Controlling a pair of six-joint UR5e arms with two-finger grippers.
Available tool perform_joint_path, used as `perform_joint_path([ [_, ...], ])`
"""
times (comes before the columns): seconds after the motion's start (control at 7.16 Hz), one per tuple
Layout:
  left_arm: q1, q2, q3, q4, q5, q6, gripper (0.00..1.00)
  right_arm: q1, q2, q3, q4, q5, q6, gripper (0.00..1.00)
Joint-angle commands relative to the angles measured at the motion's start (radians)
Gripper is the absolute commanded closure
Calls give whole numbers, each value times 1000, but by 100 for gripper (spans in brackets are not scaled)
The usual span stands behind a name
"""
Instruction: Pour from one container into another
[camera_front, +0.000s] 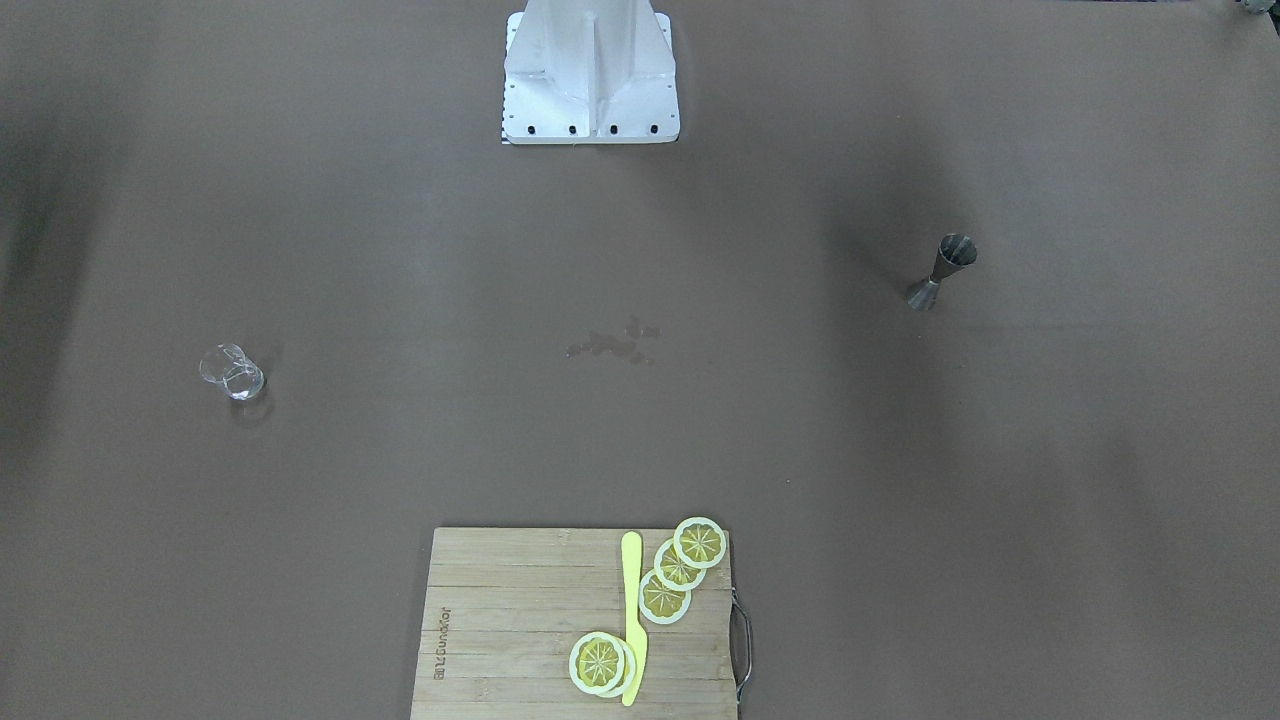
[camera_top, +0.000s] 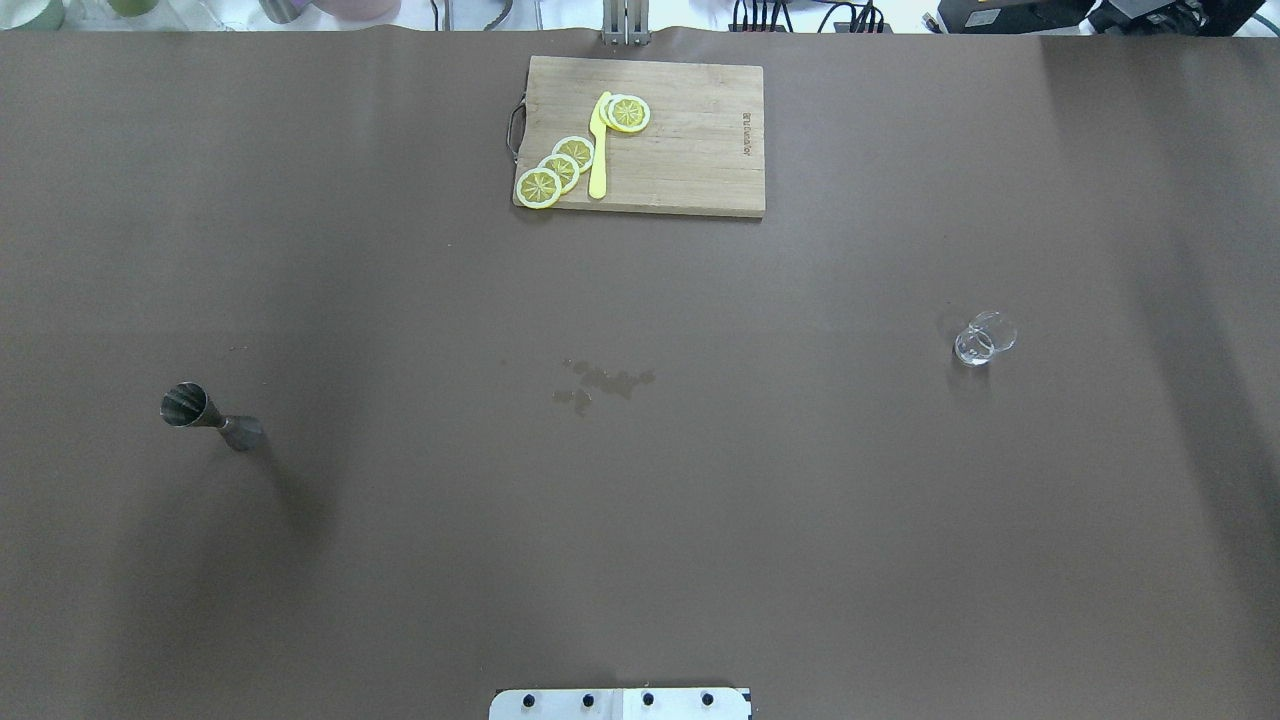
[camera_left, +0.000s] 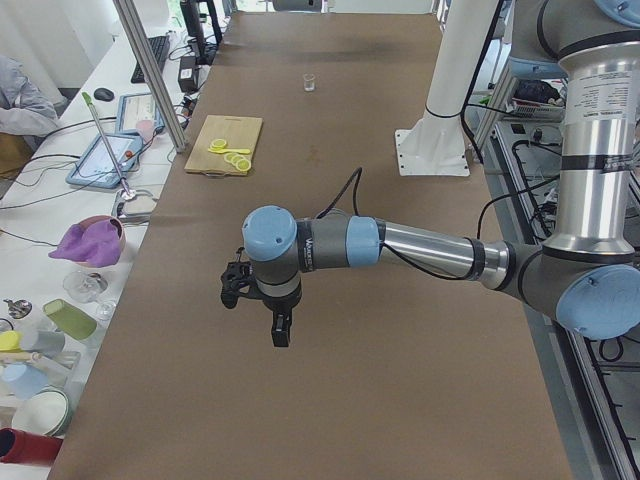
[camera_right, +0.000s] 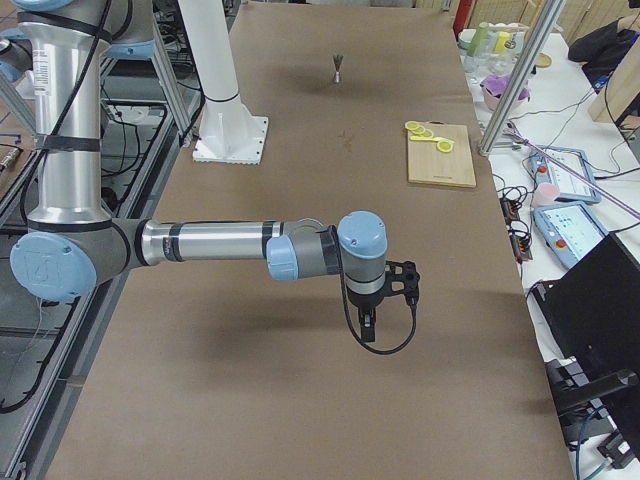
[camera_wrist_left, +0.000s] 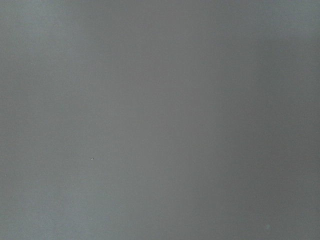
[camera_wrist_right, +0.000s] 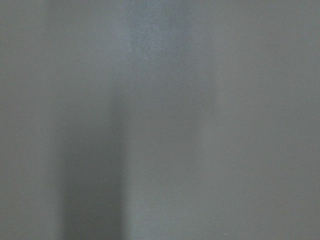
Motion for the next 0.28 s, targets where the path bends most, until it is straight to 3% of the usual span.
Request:
perform_joint_path([
  [0.0, 1, -1, 5, -4, 3, 0, 1, -5, 1, -1, -1, -1, 0, 0],
  [0.14, 1, -1, 5, -6, 5, 0, 1, -6, 0, -1, -1, -1, 0, 0],
])
